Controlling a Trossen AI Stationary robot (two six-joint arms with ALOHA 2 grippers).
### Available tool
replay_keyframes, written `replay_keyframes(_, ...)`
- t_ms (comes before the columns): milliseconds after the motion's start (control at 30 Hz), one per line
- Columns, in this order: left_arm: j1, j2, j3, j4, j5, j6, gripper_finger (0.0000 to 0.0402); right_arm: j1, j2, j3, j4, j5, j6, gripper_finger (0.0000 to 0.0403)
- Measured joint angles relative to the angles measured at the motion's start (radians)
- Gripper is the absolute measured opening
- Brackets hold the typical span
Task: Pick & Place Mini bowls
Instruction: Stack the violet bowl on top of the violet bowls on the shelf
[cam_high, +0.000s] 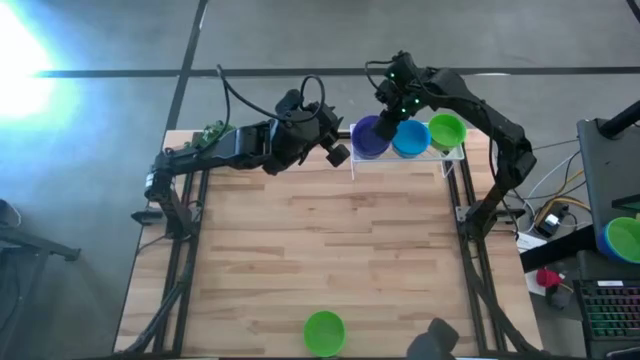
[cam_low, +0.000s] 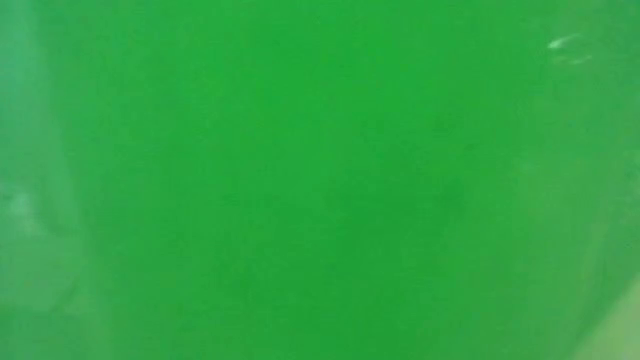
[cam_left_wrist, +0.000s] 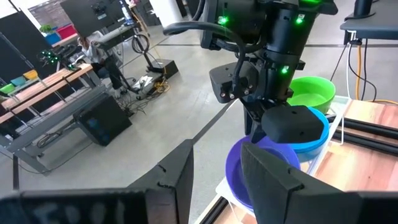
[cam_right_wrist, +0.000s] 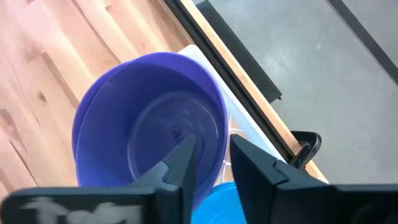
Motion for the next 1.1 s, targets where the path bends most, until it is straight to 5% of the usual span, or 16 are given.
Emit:
replay_keyframes(333,0.0,0.0,0.0,-0.007,0.0,0.0,0.0129,0.0,-0.038,0.01,-0.005,0.015,-0.026,0.0145)
replay_keyframes(500,0.0,0.0,0.0,-0.007,0.0,0.0,0.0129,-0.001,-0.035,0.002,-0.005,0.131,-0.009,0.0137)
replay_keyframes(1100,0.0,0.0,0.0,-0.007,0.0,0.0,0.0129,0.002,-0.039,-0.012,-0.002,0.132,0.013,0.0088)
